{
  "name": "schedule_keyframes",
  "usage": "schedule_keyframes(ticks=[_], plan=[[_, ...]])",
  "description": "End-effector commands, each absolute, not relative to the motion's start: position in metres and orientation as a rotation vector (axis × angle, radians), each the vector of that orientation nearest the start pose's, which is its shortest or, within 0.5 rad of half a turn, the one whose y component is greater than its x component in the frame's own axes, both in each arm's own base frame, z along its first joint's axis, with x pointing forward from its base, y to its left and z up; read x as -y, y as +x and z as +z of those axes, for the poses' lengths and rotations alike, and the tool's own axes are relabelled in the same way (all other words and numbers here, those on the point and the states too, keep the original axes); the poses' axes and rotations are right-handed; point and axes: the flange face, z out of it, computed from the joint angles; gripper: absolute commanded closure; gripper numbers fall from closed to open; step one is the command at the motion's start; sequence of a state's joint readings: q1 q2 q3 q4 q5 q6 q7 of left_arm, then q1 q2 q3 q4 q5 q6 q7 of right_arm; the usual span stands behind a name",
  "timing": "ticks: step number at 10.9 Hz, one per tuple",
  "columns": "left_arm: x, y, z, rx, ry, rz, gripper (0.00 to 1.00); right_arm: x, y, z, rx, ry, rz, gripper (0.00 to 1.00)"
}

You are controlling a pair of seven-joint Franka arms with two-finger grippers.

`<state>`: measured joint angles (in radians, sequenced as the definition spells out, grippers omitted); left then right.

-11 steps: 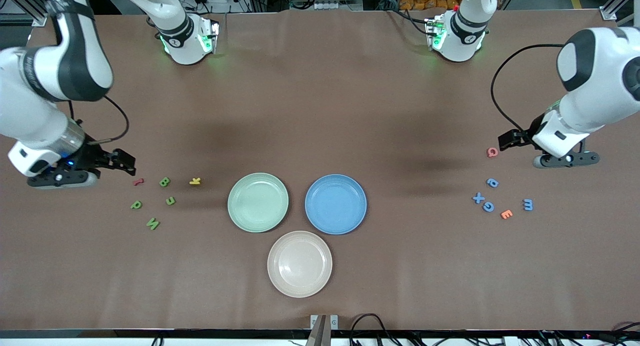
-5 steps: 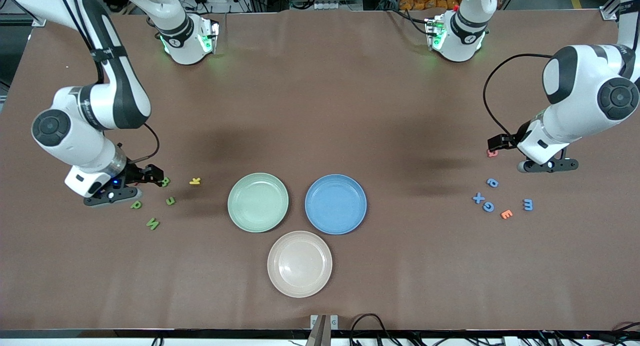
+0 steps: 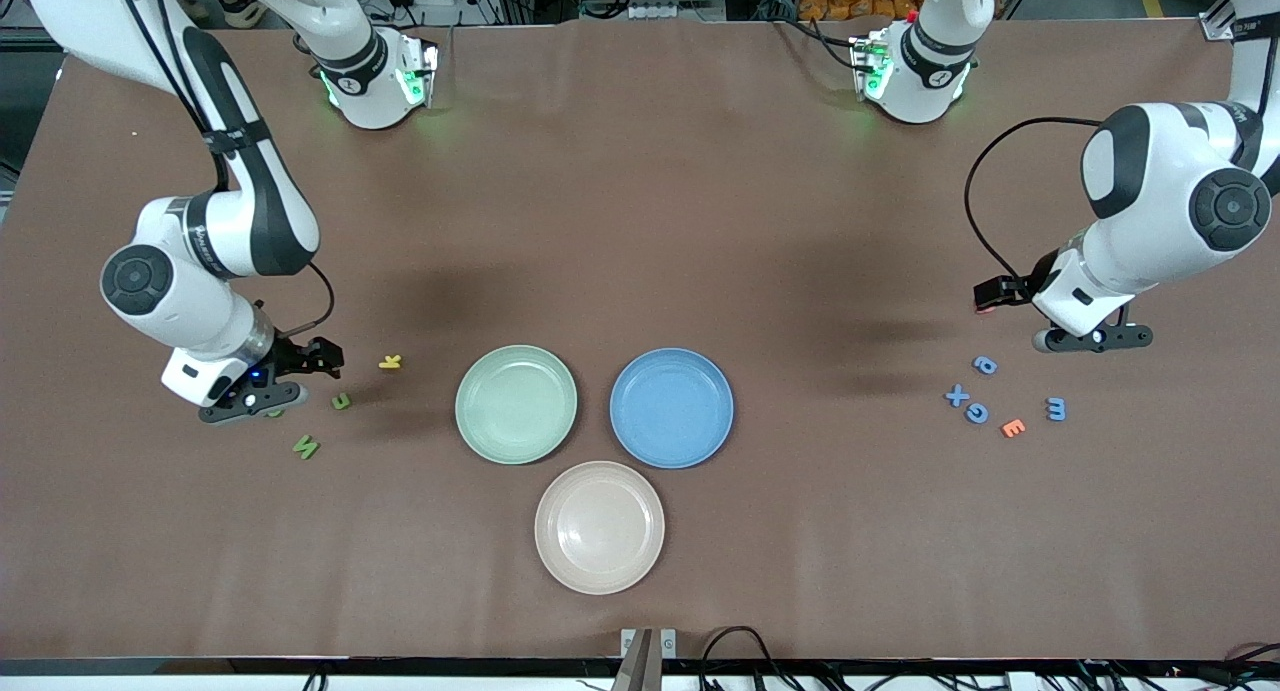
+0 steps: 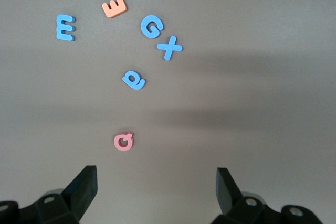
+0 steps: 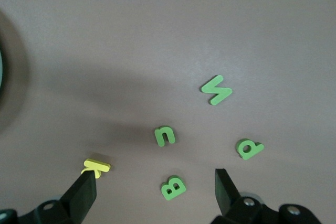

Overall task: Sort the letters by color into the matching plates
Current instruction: 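Grasp the green u with the right gripper while the left gripper descends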

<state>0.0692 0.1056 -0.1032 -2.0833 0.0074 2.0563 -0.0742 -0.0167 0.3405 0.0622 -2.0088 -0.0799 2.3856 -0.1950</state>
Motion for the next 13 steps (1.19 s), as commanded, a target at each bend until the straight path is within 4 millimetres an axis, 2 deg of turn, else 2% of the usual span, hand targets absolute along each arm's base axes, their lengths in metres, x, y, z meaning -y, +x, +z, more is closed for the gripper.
schedule_keyframes(ticks=[1,3,5,7,8,10,13], plan=[[-0.013,0.558,0.341,0.132,-3.133,0.189,0.00,-0.034,0.607,0.258,0.668,-3.110,-0.024,0.05],[-0.028,0.560,0.324,0.147,-3.106,0.193,0.00,-0.030,0.606,0.239,0.667,-3.105,0.002,0.05],[-0.050,0.559,0.321,0.276,-3.087,0.196,0.00,-0.020,0.607,0.226,0.645,-3.107,0.009,0.05],[-0.072,0.561,0.307,0.419,-3.076,0.180,0.00,-0.009,0.609,0.209,0.688,-3.094,0.007,0.08],[-0.077,0.563,0.299,0.491,-3.067,0.172,0.00,-0.005,0.610,0.204,0.717,-3.086,0.003,0.10],[-0.077,0.565,0.289,0.633,-3.040,0.157,0.00,0.000,0.611,0.201,0.703,-3.087,0.005,0.20],[-0.078,0.567,0.286,0.664,-3.011,0.149,0.00,0.001,0.615,0.201,0.694,-3.088,-0.006,0.27]])
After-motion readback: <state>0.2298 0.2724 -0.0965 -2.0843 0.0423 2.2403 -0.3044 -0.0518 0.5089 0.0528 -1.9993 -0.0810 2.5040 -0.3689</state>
